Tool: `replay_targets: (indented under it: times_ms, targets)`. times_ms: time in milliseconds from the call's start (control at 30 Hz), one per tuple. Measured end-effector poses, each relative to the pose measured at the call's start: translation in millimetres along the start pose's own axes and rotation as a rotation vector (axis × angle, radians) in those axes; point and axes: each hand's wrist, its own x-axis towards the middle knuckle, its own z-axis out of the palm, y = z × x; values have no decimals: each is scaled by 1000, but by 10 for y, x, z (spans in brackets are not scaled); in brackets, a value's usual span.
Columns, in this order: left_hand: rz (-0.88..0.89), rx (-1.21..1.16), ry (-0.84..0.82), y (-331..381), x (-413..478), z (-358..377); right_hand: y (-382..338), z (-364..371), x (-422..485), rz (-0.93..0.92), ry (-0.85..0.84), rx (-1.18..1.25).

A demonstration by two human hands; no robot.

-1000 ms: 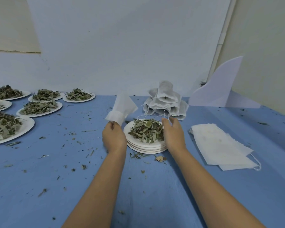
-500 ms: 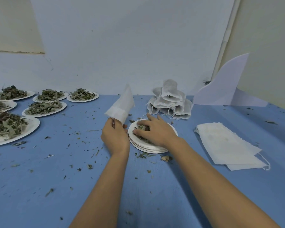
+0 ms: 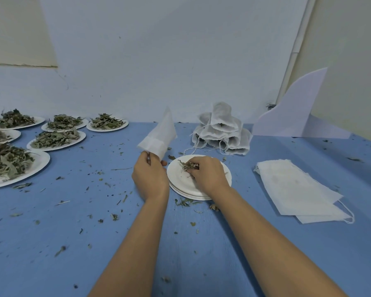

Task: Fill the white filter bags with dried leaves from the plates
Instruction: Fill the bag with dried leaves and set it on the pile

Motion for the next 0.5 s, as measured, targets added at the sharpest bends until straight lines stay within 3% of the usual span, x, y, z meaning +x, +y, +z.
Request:
replay_targets:
  times_ms: [100, 233, 500]
  targets:
    - [-17, -12, 7, 3, 39, 39, 15, 29, -9, 18, 47, 69]
    - [-23, -11, 7, -40, 45, 73, 32, 52, -7, -15, 40, -32]
    - [8, -11, -30, -108, 17, 64, -44, -31, -27, 5, -180, -164]
